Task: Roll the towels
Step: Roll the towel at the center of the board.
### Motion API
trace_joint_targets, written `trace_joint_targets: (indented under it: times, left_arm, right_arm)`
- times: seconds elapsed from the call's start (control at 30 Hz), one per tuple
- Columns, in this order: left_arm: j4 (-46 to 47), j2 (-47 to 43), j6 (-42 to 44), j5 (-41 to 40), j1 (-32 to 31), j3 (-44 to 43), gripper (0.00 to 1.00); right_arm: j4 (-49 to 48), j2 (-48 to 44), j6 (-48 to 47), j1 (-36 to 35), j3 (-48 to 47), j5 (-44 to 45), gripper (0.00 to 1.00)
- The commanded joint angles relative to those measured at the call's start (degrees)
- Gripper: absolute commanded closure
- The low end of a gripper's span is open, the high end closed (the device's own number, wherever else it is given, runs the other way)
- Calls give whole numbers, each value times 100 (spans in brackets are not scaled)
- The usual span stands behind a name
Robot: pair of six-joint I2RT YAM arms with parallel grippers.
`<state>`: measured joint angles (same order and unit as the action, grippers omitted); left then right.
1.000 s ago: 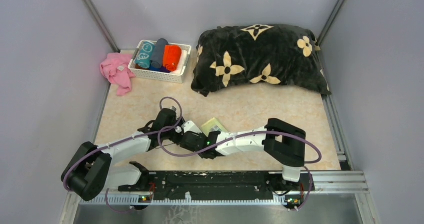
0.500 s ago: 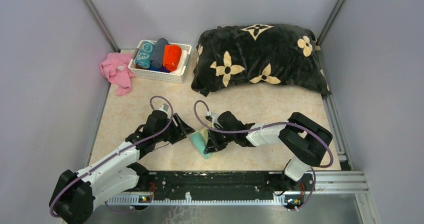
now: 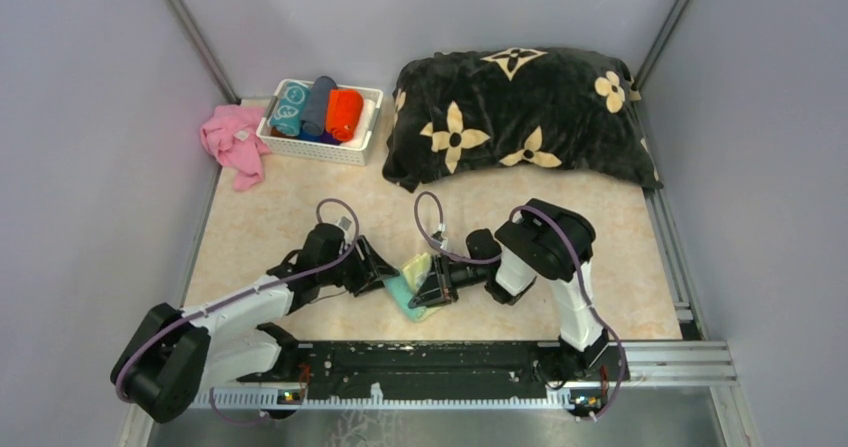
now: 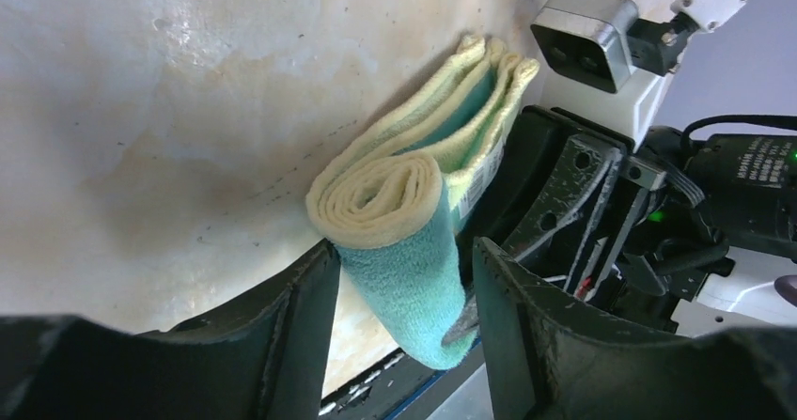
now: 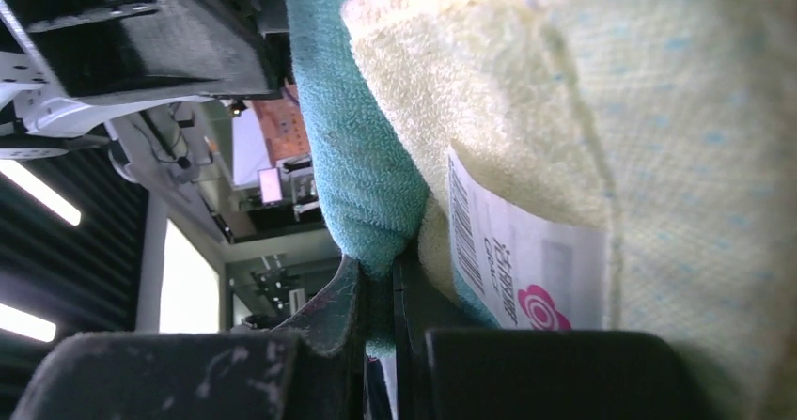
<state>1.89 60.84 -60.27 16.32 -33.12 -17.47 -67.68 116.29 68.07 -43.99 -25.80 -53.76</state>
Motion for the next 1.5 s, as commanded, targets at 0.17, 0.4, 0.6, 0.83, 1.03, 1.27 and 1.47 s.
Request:
trace_joint_targets:
  times: [0.17,0.4,0.6,0.83,1.03,1.27,1.47]
  left_arm:
    - [593,988,41,132,-179,-45,58]
    - [212,1197,146,-329,-301,-136,65]
    - [-207,1248,287,-750,-398,-343,65]
    - [-425,1248,318,-1083,-519,-533,64]
    - [-449,1192,281,-1199,-537,-536,64]
    - [-507,1109,276,-1313,-541,-524,63]
    - [-504,1143,286,-1373,-546,-503,63]
  right_arm:
    - [-244,-183,97,13,131,-24,91]
    - [3461,-1632,-1860,-7,-219,793,66]
    - [6932,-3107,-3298,-708,-1187,2727,52]
    - [9104,-3648,-3826,-2044,-2742,5728,46]
    - [9830,-2551,-3911,-3076,-3710,7066,46]
    - [10457,-1396,-3817,-3549,-4301,7843,50]
    - [10712,-1018,-3693,-3571,-4231,7993,54]
